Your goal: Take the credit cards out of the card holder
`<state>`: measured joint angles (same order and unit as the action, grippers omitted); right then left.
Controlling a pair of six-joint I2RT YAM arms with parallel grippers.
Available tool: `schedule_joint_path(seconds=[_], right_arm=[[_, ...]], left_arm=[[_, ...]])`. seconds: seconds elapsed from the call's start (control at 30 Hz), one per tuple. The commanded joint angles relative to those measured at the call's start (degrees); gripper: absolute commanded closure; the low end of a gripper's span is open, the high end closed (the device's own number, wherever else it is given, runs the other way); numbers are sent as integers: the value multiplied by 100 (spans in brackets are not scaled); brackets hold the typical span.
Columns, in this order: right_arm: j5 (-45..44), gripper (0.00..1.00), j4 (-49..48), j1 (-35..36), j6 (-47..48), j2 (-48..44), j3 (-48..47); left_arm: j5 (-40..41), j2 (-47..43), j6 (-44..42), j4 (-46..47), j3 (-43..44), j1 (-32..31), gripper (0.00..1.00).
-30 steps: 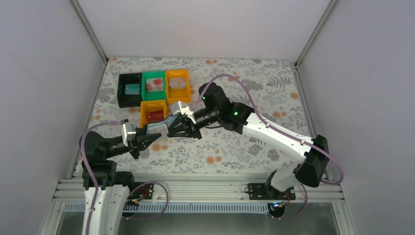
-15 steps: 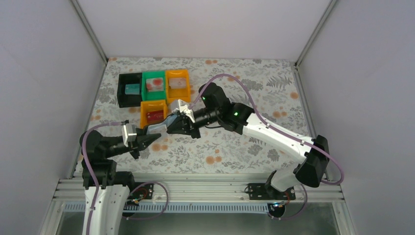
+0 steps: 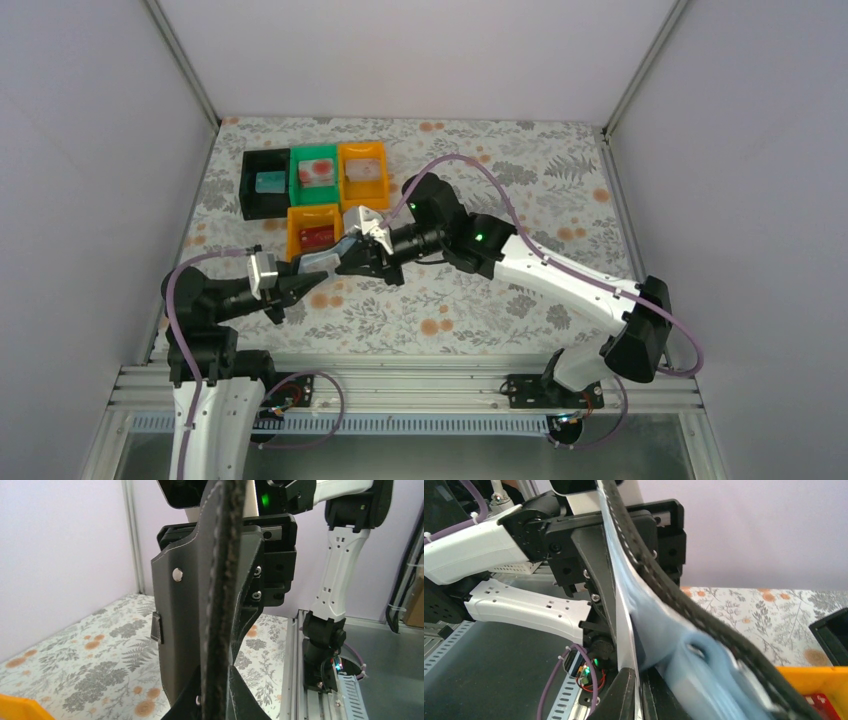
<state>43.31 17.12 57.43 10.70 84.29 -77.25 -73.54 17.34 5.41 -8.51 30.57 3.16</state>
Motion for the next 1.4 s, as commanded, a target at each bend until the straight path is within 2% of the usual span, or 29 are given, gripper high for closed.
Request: schedule_joint_path(seconds=[0.0, 0.33, 0.47, 0.6, 0.87, 0.93, 0.97, 1.07, 1.2, 1.37], right_arm=[[339, 93, -933, 376, 79, 85, -225], [527, 96, -926, 392, 181, -83, -139], [237, 96, -786, 321, 197, -205, 20], [-25, 96, -654, 130, 82, -335, 197], [-309, 96, -837, 72, 49, -681, 522], [-449, 96, -706, 33, 116, -731, 536], [-533, 96, -610, 12, 157, -727, 522], [-617, 96, -304, -12, 237, -678, 447], [-588, 96, -12, -12, 310, -634, 396], [-857, 96, 234, -64, 410, -699, 446]], left_arm=[[-427, -56, -14, 242, 20, -90, 98], [-294, -91, 39, 189, -15, -89, 97], [-75, -102, 49, 85, 13, -88, 97], [-96, -114, 92, 75, 13, -87, 85], [-99, -122, 170, -9, 29, -88, 82], [-17, -110, 171, -61, 73, -88, 70], [11, -110, 164, -70, 80, -87, 69], [240, -115, 179, -67, 81, -87, 71], [558, -100, 387, 44, 34, -87, 81], [652, -84, 613, 141, -42, -87, 80]])
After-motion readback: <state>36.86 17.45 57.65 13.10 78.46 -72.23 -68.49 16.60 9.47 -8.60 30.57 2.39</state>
